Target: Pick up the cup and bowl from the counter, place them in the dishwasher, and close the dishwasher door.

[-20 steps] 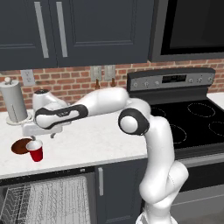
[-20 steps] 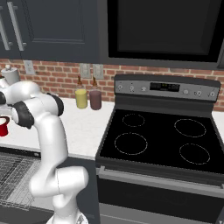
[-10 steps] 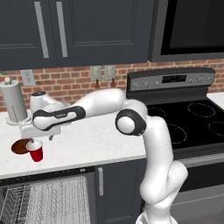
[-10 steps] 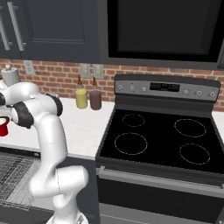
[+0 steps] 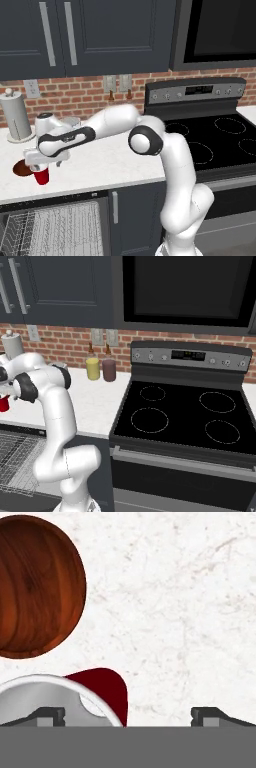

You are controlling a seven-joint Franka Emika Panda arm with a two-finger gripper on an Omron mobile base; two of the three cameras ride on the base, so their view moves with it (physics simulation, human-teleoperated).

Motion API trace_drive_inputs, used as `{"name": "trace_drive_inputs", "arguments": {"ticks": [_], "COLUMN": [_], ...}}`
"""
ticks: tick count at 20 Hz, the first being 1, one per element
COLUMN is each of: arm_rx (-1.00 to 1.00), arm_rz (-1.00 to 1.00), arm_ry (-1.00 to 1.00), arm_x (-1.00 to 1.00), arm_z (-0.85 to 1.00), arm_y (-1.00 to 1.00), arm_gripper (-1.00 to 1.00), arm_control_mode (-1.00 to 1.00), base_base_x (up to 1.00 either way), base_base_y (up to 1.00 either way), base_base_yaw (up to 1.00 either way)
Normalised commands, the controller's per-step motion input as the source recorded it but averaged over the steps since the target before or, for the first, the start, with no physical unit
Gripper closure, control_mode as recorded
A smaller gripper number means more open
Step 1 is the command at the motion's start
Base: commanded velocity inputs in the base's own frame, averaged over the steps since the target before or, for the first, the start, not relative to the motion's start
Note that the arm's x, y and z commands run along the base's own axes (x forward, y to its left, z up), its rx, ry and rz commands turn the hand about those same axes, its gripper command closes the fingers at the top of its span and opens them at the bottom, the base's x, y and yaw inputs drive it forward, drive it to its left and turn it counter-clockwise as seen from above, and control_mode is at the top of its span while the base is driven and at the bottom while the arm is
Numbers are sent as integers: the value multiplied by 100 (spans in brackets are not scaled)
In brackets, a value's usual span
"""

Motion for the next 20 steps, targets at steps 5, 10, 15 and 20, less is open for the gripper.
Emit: {"name": "trace_drive_inputs", "arguments": {"ticks": [5, 10, 15, 20], "arm_rx": [0, 0, 0, 0], "arm_rz": [0, 0, 0, 0], "arm_ry": [0, 0, 0, 0], "arm_x": [0, 0, 0, 0], "arm_z": [-17, 0, 0, 0], "arm_y": [0, 0, 0, 0], "arm_gripper": [-100, 100, 100, 100], "arm_control_mode": [-100, -100, -100, -100], "base_base_x": [0, 0, 0, 0], "base_base_y": [0, 0, 0, 0], "base_base_yaw": [0, 0, 0, 0]}}
